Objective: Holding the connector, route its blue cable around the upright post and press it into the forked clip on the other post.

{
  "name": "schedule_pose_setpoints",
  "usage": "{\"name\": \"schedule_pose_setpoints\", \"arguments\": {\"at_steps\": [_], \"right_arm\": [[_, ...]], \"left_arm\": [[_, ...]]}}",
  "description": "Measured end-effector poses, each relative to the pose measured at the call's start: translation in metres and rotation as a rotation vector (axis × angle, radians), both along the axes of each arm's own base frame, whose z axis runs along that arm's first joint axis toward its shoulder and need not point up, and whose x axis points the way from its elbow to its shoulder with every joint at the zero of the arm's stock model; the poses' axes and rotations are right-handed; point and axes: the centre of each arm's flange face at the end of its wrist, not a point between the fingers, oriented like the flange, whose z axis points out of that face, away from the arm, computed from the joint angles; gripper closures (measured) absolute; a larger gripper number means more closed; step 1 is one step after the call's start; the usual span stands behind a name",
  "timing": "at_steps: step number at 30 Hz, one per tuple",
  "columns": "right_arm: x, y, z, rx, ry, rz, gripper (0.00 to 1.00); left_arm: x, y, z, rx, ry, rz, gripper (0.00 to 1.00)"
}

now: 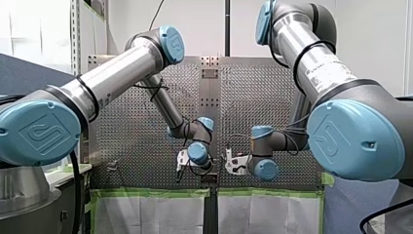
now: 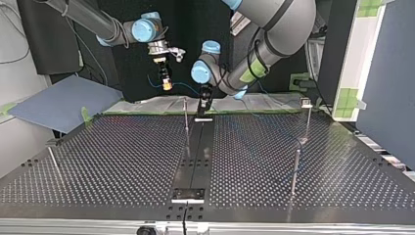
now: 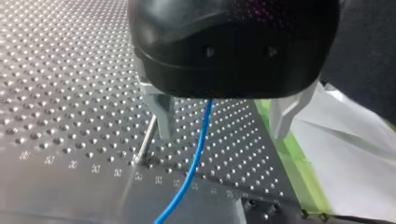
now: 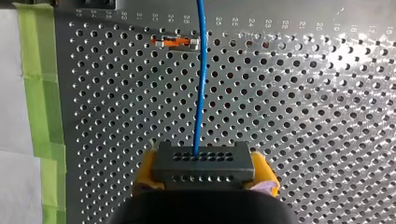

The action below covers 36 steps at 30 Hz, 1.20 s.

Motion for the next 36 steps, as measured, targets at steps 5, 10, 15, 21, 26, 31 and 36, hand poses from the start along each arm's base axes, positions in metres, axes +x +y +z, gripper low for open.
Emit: {"name": "schedule_pose_setpoints", "arguments": {"at_steps": [5,10,15,21,26,31,36], "right_arm": [[-0.001,-0.001,-0.003,0.006,0.001,0.008,1.00],[-0.002,0.000,-0.004,0.011,0.006,0.010,1.00],[-0.002,0.000,-0.005,0.013,0.008,0.010,1.00],[-0.002,0.001,-0.005,0.014,0.008,0.013,1.00],[-0.002,0.001,-0.006,0.014,0.010,0.015,1.00],[-0.004,0.004,-0.019,0.026,0.027,0.014,1.00],[-0.005,0.006,-0.036,0.043,0.045,0.013,1.00]], "left_arm": [[-0.001,0.000,-0.001,-0.051,-0.001,0.018,0.00],[-0.006,0.004,-0.007,-0.077,-0.007,0.027,0.00],[-0.005,0.004,-0.009,-0.090,-0.030,0.032,0.39],[-0.003,0.000,-0.007,-0.107,-0.059,0.023,1.00],[-0.003,0.000,-0.007,-0.113,-0.065,0.025,1.00],[-0.006,0.003,-0.009,-0.112,-0.066,0.047,1.00],[-0.013,0.007,-0.014,-0.120,-0.086,0.081,1.00]]}}
